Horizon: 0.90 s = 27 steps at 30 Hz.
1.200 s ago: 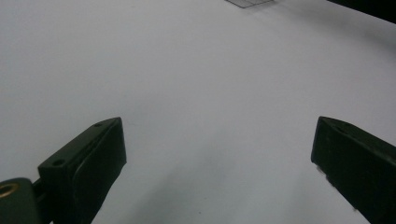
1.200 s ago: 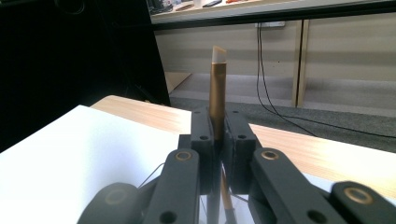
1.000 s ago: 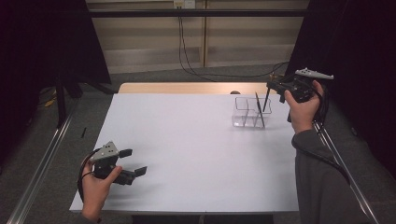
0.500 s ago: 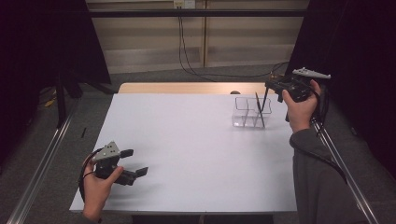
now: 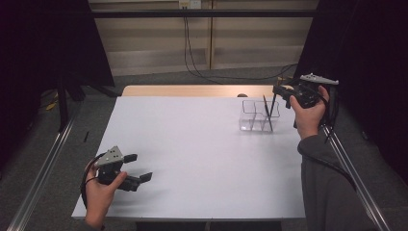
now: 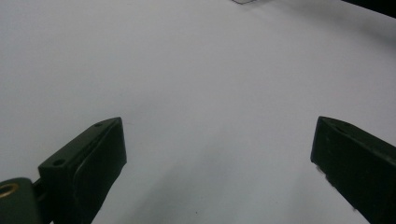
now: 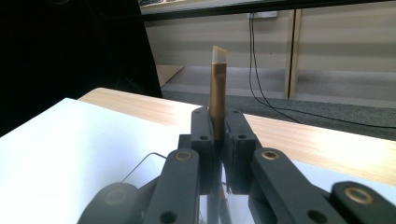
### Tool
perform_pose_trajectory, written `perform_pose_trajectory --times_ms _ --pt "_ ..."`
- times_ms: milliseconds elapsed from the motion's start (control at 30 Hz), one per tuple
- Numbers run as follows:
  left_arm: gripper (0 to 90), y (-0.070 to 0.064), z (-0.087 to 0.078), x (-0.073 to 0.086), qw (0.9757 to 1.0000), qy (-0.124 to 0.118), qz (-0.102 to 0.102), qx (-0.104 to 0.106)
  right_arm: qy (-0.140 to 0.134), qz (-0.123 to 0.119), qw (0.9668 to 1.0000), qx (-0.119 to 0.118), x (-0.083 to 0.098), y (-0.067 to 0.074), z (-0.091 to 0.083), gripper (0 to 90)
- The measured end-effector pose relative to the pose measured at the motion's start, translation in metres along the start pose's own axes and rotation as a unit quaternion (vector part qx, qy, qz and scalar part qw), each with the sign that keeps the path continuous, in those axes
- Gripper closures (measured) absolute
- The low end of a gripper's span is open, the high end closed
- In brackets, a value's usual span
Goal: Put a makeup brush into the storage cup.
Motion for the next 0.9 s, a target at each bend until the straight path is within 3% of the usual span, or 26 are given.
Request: perform_pose_trajectory --times_ms 433,600,900 --pt "3.2 -0.001 0.002 0.000 1.0000 -0.001 0.002 0.006 0.005 0.002 1.0000 -0.002 0.007 0.001 -0.002 84.6" --pt "3.3 -0.001 0.002 0.001 1.0000 0.001 0.003 0.006 0.007 -0.008 0.9999 -0.001 0.008 0.003 -0.002 84.6" --pt "3.3 0.000 -0.001 0.000 1.0000 -0.004 0.000 0.003 0.011 0.002 0.9999 0.000 0.015 0.006 0.001 84.5"
Point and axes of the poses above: each handheld gripper's, and its own axes: z roughly forward along the jaws, x roughly out of its underside, y roughly to its left, the point moved 7 cm from there along z, roughly forward along the jaws, and after that the axes turned 11 degrees about x, right-handed, at the moved point
